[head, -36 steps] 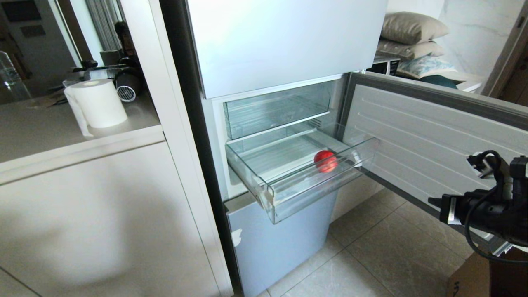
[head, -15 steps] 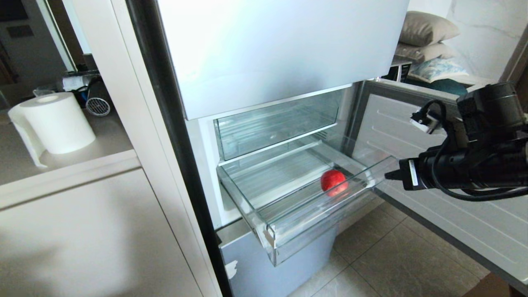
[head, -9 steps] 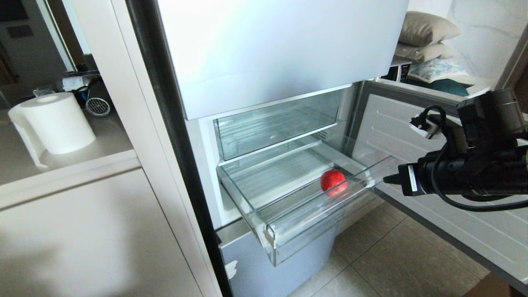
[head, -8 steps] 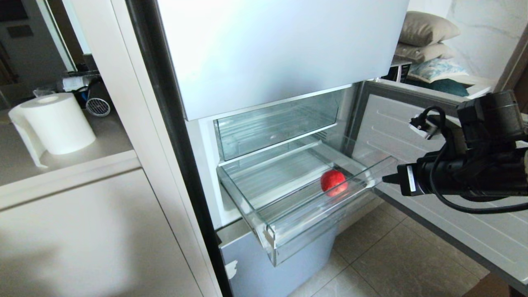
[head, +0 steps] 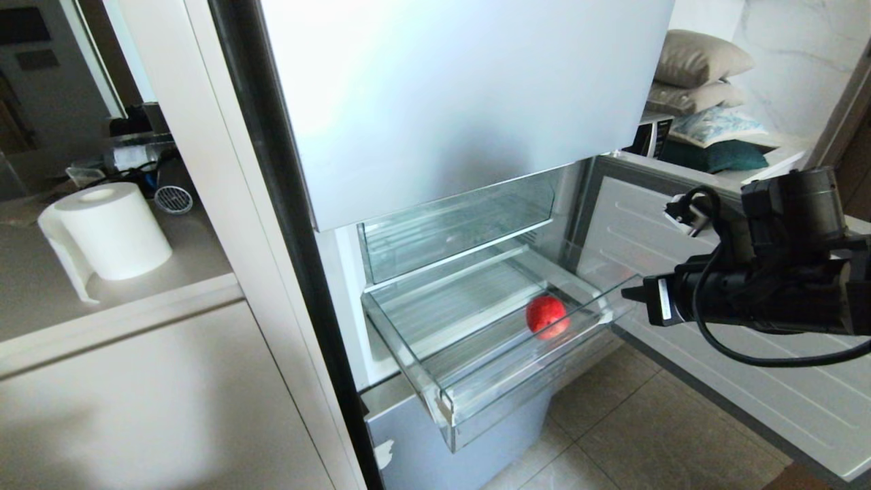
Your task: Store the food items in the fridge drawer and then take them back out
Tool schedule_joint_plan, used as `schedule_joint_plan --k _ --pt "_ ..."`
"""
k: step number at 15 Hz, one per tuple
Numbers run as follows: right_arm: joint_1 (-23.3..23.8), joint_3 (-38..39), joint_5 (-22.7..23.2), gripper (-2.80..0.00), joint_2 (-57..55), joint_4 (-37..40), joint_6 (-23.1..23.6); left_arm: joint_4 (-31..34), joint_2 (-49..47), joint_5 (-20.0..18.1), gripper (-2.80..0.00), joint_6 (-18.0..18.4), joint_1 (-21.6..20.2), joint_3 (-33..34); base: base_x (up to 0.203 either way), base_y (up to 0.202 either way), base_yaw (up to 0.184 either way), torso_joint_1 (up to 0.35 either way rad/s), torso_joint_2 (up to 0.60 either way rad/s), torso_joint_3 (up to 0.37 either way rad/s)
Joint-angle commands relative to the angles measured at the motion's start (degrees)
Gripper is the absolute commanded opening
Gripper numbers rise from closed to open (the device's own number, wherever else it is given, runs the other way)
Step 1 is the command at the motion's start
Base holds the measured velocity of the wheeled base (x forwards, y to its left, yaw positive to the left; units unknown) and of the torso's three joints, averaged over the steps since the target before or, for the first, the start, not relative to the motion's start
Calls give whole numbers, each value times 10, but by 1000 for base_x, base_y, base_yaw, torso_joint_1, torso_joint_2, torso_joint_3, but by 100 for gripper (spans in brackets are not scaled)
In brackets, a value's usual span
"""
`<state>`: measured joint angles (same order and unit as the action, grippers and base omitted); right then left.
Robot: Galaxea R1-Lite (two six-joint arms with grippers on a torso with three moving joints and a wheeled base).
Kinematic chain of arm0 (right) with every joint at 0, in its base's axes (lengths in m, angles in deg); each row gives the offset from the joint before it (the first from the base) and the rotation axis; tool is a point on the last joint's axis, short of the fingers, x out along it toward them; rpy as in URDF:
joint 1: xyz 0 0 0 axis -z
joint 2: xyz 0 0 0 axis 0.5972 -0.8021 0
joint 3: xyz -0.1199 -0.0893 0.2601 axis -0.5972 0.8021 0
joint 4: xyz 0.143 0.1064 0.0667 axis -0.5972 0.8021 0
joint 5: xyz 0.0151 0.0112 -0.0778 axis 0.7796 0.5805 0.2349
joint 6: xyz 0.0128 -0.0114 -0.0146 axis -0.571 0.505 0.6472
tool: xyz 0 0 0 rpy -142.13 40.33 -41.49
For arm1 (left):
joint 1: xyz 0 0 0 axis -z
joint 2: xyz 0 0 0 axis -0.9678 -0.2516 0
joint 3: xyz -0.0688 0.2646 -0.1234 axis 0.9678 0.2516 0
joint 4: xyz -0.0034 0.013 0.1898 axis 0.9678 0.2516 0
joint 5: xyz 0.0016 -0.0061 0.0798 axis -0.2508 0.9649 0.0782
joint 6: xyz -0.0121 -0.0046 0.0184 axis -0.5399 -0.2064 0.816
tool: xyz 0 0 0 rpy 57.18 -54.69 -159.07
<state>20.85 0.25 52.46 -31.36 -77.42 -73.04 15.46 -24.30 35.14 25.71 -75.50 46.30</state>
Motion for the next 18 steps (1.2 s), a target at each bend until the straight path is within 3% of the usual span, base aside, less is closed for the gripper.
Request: schedule_joint_plan --k 1,8,12,14,18 --pt "3 7 0 -280 -9 -1 -2 0 -1 0 -280 0 0 0 0 0 0 150 -317 -171" --pt "5 1 0 -280 -26 -5 -2 0 -1 0 -280 0 0 0 0 0 0 163 -317 -164" --pt "5 -7 -62 -280 -53 -4 1 0 -1 0 -280 0 0 0 0 0 0 9 -18 -8" --pt "6 -49 -67 -280 -92 5 3 0 -1 0 -280 0 0 0 0 0 0 0 0 0" --pt "9 -196 -64 -280 -197 121 26 0 -1 0 -280 0 0 0 0 0 0 0 0 0"
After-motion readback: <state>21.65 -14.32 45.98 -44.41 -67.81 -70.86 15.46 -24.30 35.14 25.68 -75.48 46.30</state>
